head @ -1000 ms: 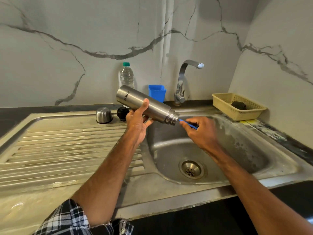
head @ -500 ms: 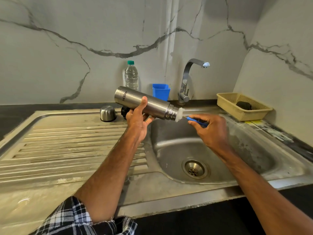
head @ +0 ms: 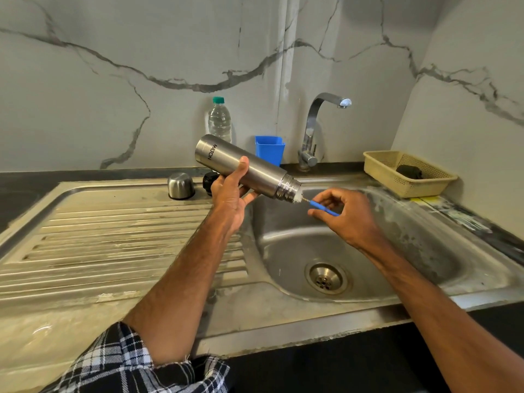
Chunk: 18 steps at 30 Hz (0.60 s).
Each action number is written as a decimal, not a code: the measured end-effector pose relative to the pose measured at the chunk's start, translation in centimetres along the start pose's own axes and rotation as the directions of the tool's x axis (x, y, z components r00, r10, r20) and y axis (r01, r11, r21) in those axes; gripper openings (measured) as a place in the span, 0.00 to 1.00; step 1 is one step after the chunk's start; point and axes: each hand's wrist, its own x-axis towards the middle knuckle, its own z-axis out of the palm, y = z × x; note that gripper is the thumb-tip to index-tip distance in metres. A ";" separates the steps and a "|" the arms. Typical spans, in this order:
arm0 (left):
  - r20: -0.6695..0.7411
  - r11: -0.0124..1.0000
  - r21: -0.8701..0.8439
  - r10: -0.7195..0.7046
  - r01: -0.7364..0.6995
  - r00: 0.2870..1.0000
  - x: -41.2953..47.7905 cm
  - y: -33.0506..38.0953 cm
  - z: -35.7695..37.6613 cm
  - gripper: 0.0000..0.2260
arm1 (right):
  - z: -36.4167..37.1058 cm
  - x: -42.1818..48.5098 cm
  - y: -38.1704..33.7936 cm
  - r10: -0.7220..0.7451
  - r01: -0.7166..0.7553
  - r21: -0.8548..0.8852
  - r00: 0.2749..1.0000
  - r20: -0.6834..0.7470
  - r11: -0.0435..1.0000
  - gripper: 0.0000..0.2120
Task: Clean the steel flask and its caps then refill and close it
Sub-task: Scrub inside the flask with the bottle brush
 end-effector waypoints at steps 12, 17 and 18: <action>0.035 0.998 0.059 0.007 -0.009 0.999 -0.4 0.1 0.4 0.23 | 0.2 -0.1 -0.1 0.067 -0.068 0.007 0.995 0.080 0.998 0.14; 0.005 0.999 0.051 0.002 -0.002 1.000 -0.3 0.0 0.2 0.25 | 0.2 -0.1 0.2 -0.065 0.063 -0.045 0.997 -0.038 0.997 0.11; 0.006 0.999 0.048 -0.001 0.000 1.000 -0.3 0.0 0.2 0.25 | 0.2 -0.1 0.1 -0.089 0.085 -0.062 0.994 -0.069 0.994 0.10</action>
